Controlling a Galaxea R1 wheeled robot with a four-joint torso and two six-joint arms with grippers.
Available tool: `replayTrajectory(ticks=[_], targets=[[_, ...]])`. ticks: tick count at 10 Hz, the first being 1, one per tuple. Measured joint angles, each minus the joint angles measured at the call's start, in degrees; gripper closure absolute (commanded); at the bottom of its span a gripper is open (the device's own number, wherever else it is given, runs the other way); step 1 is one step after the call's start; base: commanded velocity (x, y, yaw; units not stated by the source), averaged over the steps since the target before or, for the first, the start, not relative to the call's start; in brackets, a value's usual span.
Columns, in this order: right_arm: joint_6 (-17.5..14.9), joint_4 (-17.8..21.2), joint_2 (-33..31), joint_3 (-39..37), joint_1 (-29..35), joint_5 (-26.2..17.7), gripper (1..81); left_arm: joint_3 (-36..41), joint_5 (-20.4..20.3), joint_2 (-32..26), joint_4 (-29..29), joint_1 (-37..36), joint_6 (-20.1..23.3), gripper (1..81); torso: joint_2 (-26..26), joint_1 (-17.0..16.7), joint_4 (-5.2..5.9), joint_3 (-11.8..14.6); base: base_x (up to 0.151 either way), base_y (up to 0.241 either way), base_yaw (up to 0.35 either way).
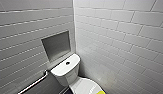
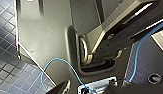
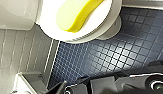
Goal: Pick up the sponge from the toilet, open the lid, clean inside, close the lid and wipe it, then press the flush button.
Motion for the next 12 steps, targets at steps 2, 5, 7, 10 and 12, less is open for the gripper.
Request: replayTrajectory(ticks=[2,5,7,10,12], targets=[[0.2,0.9,1.1,-0.5,0.5,0.0,1.0,0.0,0.2,-0.1,0.0,0.5,0.0,1.0,-3.6,2.3,0.0,-3.3,0.0,0.0,0.0],[0.2,2.6,1.6,-0.5,2.8,0.1,1.0,0.0,0.0,-0.1,0.0,0.4,0.0,1.0,-9.8,6.2,0.0,-9.1,0.0,0.0,0.0],[0.2,3.8,1.9,-0.4,5.2,0.0,1.0,0.0,-0.1,0.0,0.0,0.5,0.0,1.0,-12.9,8.2,0.0,-10.6,0.0,0.0,0.0],[0.2,6.7,3.1,-0.7,6.5,0.3,1.0,-0.1,-0.1,0.1,0.0,0.7,0.0,1.0,-19.0,12.1,0.0,-11.1,0.0,0.0,0.0],[2.3,9.8,4.0,-1.9,6.5,0.5,1.0,-0.1,0.0,0.4,0.0,0.7,0.0,1.0,-23.3,14.7,0.0,-11.1,0.0,0.0,0.0]])
